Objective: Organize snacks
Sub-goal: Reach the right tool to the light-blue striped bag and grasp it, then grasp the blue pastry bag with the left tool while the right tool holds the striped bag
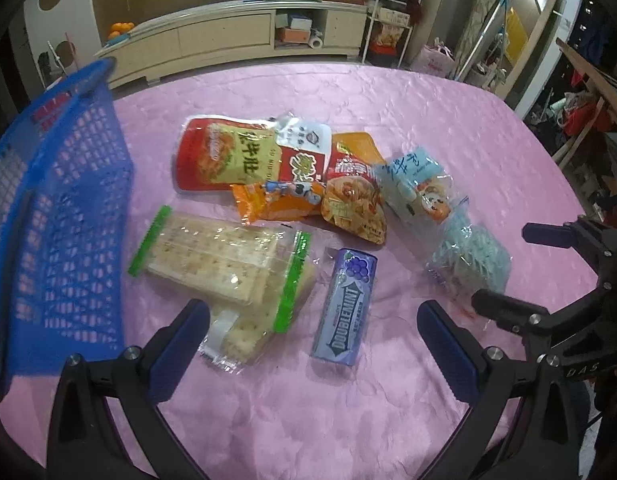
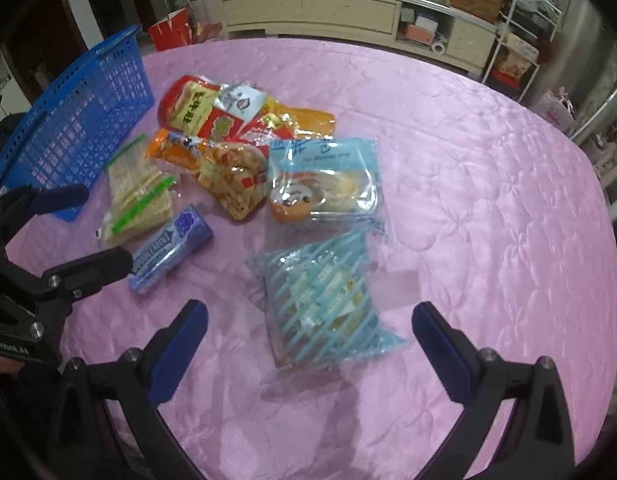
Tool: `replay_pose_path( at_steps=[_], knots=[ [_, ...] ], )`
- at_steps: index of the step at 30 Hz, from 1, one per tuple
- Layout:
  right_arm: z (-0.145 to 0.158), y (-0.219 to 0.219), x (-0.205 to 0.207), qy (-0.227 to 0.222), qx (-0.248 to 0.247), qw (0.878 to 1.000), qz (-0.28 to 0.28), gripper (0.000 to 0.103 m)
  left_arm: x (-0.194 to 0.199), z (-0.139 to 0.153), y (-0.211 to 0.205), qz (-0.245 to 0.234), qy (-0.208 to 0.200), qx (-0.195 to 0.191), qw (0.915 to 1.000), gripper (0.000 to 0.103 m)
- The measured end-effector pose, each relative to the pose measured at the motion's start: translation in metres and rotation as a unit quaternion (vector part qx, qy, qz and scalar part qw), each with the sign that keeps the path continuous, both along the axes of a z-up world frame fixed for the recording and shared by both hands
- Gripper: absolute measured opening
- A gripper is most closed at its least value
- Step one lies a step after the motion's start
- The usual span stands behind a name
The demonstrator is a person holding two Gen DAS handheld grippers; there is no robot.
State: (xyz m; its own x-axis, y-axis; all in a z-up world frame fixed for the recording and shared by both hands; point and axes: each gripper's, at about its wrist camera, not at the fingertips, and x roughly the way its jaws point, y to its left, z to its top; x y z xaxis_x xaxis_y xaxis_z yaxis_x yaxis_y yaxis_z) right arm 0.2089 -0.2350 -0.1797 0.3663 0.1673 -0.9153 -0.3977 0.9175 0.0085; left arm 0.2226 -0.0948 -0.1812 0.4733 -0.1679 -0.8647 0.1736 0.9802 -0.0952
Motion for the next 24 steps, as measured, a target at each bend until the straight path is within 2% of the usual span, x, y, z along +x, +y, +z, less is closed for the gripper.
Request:
replay_pose_path(
  at_steps=[2,4,6,9,14,20,24],
  knots=[
    [-0.007,0.002,0.003,-0.002,-0.012,1.000,0.004,0.103,0.002,-0.002,-0.002,-0.003,0.002,0.005,1.0000,0.103],
    [-0.015,0.003,0.007,0.006,-0.011,1.000,0.008,0.095,0.004,-0.004,-0.003,-0.008,0.003,0.006,0.9999,0.103],
    [-0.022,0.004,0.009,0.017,-0.010,1.000,0.008,0.072,0.007,-0.007,-0.005,-0.009,0.005,0.010,0.9999,0.103],
    [-0.025,0.002,0.005,0.009,-0.016,1.000,0.003,0.065,0.007,-0.008,-0.007,-0.007,0.007,0.013,0.9999,0.103],
    [-0.013,-0.021,-0.002,0.025,0.039,0.999,-0.028,0.062,0.010,-0.005,-0.017,-0.007,0.006,0.018,0.9998,0.103],
    [0.008,-0.052,-0.008,0.018,0.068,0.996,-0.059,0.061,0.007,0.019,-0.035,-0.017,-0.016,0.024,0.9994,0.103],
    [0.019,-0.065,-0.006,0.000,0.068,0.995,-0.071,0.061,0.016,0.031,-0.054,-0.038,-0.031,0.039,0.9981,0.103]
  ],
)
